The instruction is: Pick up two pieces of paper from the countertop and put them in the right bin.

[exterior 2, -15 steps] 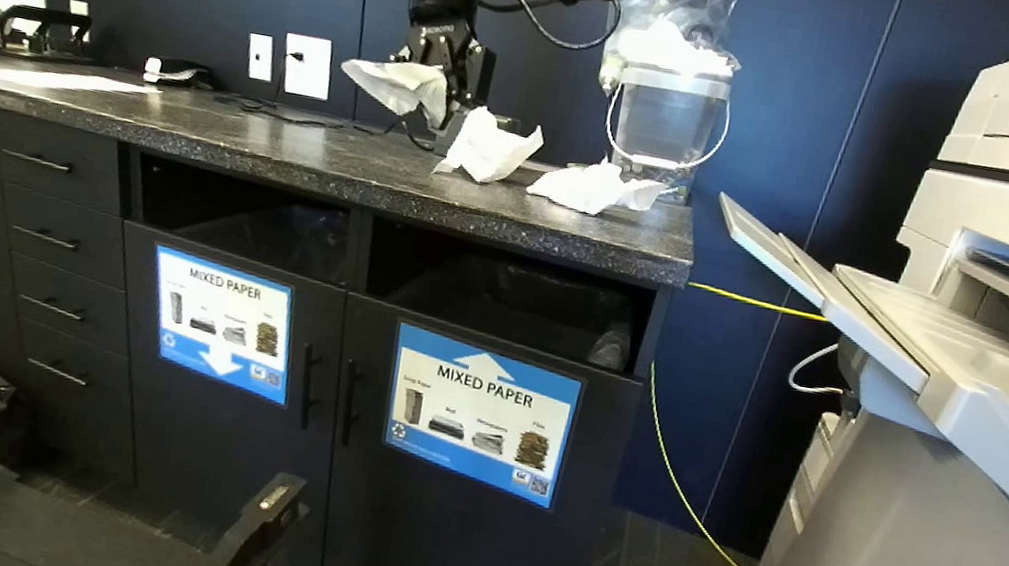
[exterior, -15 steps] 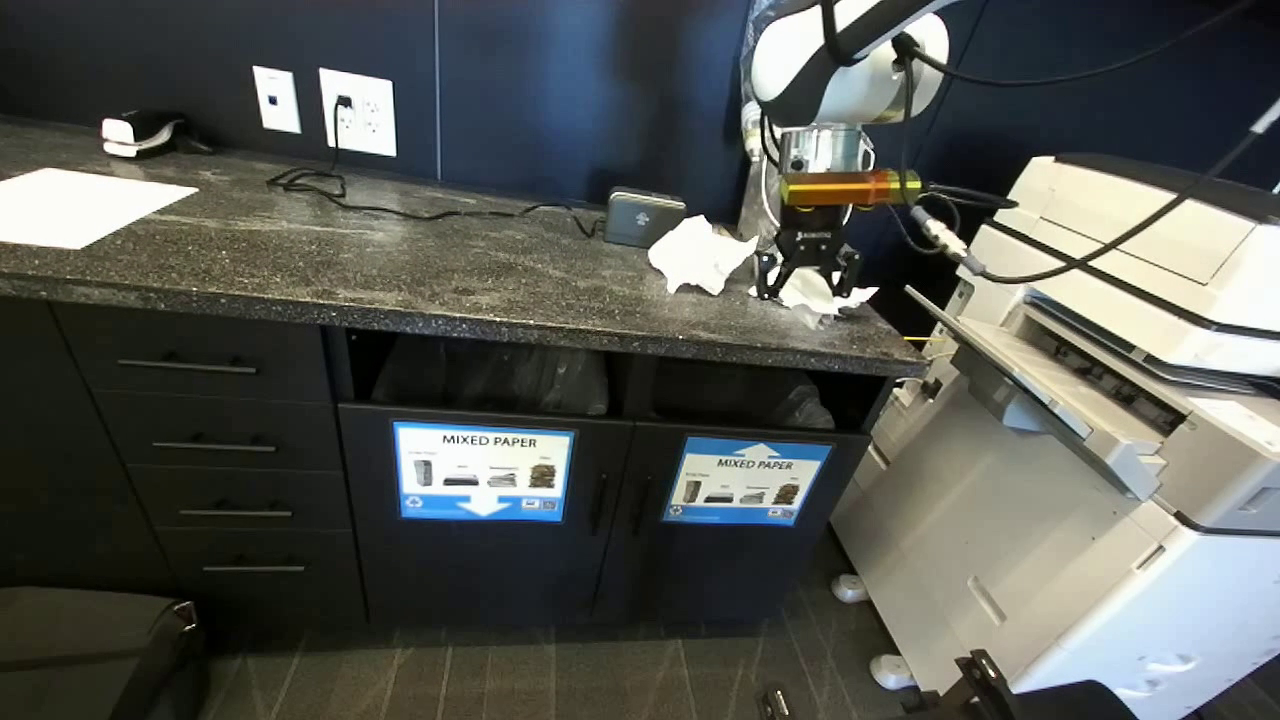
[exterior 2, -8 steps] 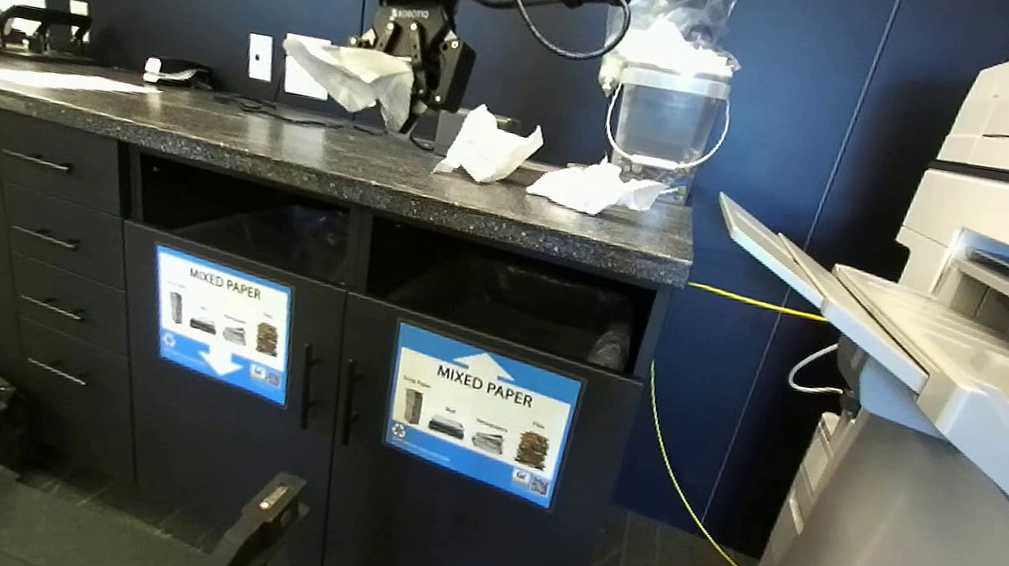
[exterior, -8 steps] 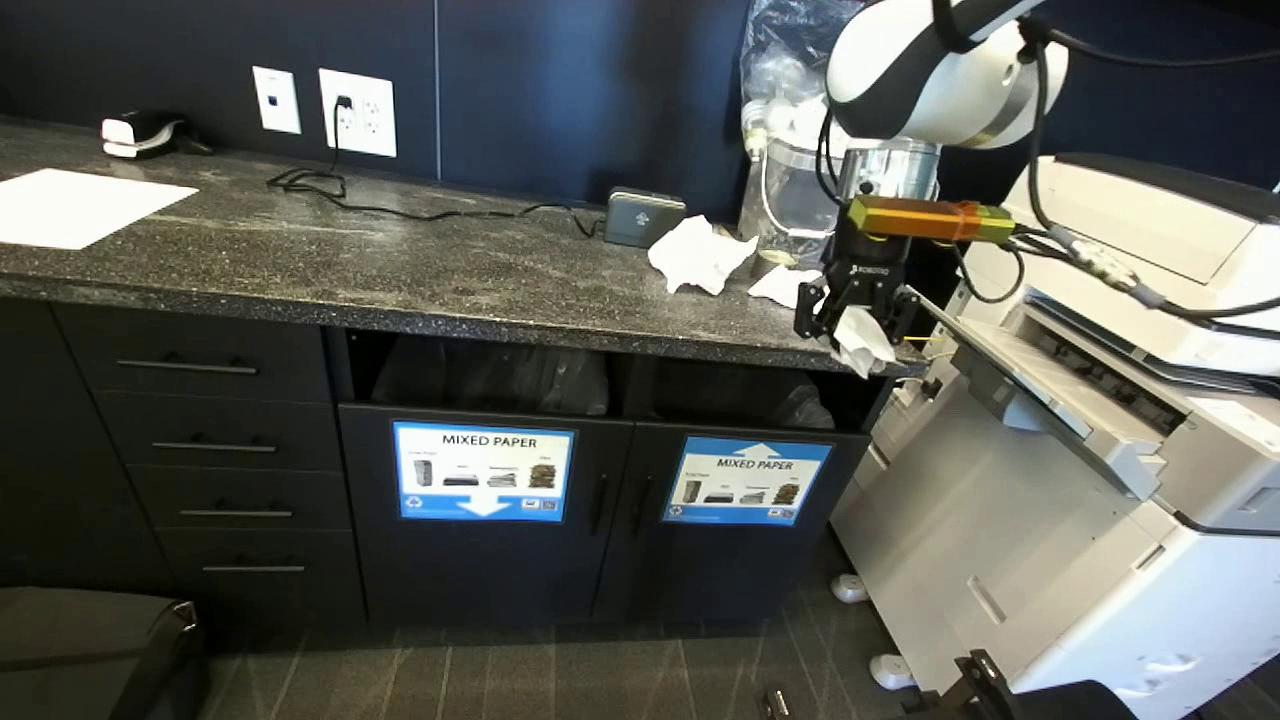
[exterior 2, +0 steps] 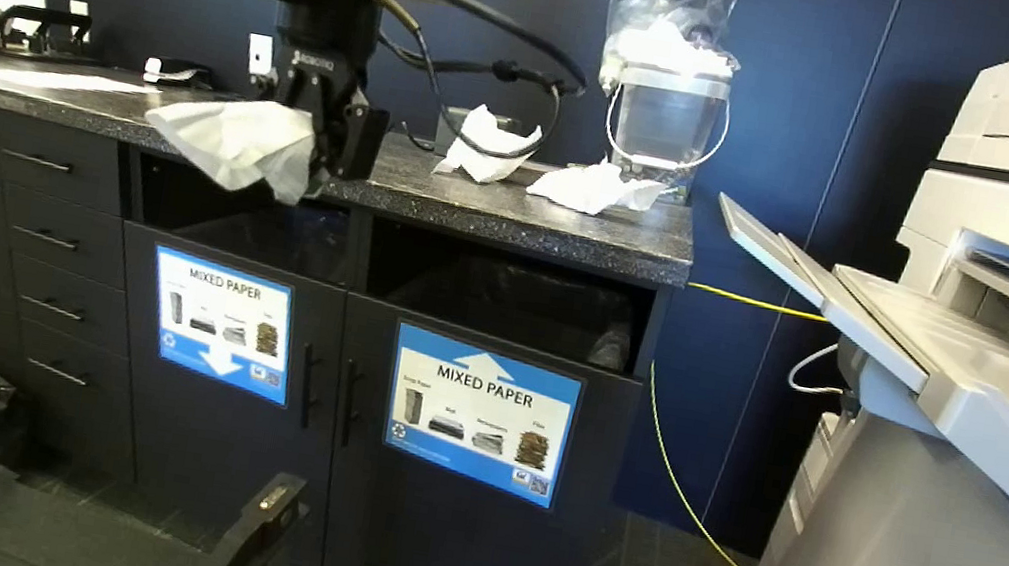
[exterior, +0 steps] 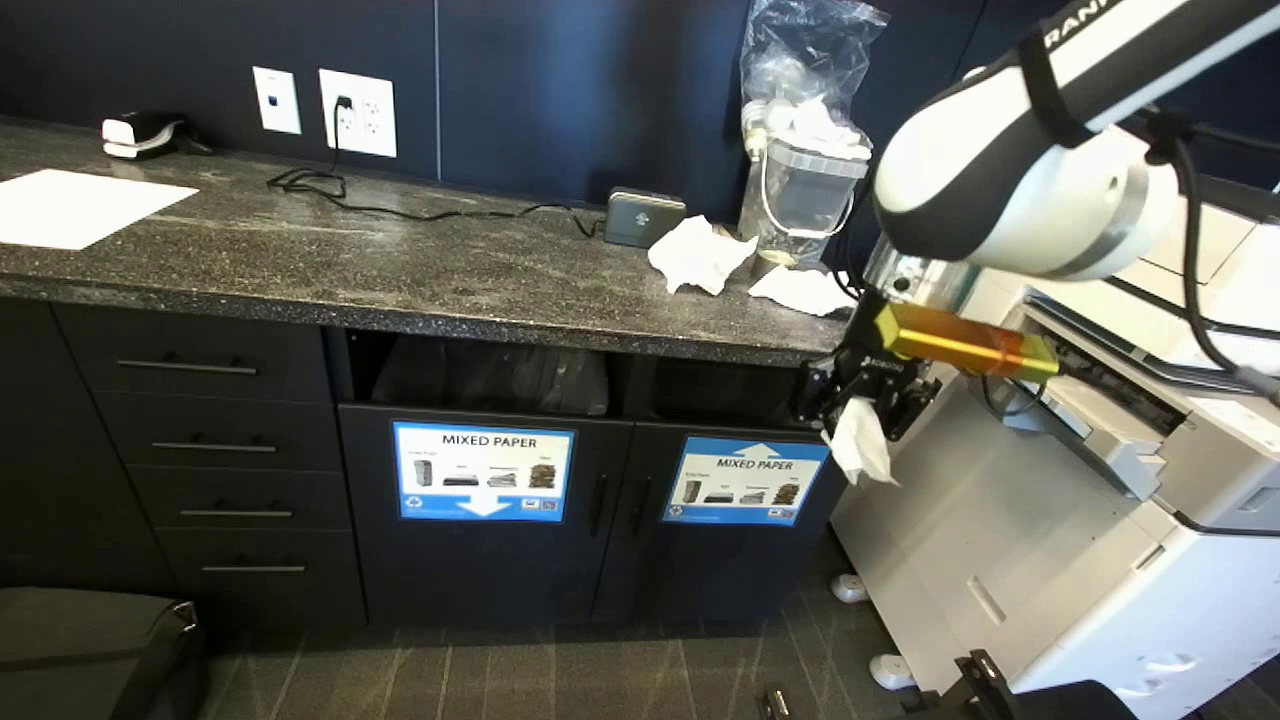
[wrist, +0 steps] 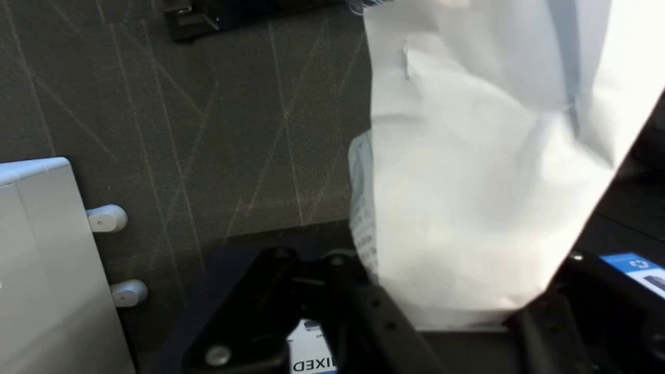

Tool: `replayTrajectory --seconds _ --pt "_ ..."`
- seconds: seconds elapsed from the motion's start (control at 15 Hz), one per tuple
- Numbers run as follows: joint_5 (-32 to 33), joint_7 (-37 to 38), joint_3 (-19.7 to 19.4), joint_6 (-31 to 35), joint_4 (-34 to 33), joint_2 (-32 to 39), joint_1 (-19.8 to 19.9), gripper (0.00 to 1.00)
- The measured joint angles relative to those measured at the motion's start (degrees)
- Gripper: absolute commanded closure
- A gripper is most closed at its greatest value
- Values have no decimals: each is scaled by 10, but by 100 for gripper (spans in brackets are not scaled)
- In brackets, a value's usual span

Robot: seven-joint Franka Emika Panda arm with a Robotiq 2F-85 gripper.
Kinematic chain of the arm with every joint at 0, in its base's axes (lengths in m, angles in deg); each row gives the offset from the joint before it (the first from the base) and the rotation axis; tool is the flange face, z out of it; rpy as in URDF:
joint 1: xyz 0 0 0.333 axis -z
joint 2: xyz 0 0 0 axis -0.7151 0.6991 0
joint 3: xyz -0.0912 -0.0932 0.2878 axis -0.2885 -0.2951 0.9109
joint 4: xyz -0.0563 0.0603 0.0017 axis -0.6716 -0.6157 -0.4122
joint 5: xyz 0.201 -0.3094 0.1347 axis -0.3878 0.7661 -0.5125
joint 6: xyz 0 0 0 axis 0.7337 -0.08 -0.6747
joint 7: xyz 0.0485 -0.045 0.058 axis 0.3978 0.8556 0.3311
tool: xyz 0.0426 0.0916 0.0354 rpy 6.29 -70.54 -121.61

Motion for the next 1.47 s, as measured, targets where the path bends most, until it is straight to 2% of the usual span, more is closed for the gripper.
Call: replayTrajectory --seconds 0.13,0.4,0.6,0.73,0.87,1.0,1.2,1.47 --pt "-26 -9 12 91 62 -6 -3 93" --pt "-86 -34 29 261 66 63 -28 94" --pt "-196 -87 47 391 65 124 -57 94" --pt "-270 -111 98 475 63 167 -58 94" --pt "-256 -79 159 560 55 214 -34 94" --pt "-195 -34 179 645 43 268 -14 94" --pt "-112 2 140 770 17 351 -10 95" --pt "-59 21 90 924 -47 482 -6 95"
